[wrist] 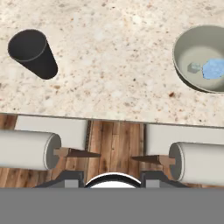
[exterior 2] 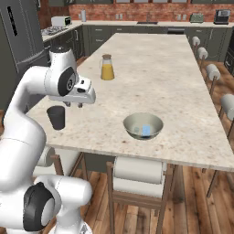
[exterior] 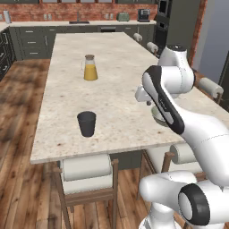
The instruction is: There are two ice cubes in the ice bowl. Place both ice cubes in the glass cup.
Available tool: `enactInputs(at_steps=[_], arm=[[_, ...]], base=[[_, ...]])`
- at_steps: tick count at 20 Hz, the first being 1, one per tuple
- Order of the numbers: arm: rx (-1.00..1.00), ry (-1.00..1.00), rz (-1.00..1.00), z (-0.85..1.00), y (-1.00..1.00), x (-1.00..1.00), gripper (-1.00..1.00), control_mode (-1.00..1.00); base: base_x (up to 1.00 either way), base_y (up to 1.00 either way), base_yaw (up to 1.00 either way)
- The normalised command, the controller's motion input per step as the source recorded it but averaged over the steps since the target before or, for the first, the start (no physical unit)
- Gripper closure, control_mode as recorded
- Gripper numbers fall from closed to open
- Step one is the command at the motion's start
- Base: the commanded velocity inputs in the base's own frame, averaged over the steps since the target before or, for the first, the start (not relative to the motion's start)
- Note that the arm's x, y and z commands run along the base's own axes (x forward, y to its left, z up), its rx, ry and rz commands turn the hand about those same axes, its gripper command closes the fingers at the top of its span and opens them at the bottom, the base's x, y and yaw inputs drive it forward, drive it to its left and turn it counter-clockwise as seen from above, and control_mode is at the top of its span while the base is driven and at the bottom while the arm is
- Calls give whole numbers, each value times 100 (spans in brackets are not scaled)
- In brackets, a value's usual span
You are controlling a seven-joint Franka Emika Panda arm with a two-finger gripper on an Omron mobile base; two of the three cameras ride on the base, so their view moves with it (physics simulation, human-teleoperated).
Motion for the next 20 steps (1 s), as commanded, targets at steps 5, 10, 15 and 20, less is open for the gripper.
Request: enactInputs(at_steps=[5,10,15,20], arm=[[0,0,-3,-19,-34,18,-100,-100],[0,0,-13,-22,-95,25,-100,-100],[0,0,-22,-15,-84,32,-100,-100],[0,0,-17,-21,-68,32,-100,-100]], base=[[0,0,0],[0,0,0],[0,0,0],[0,0,0]])
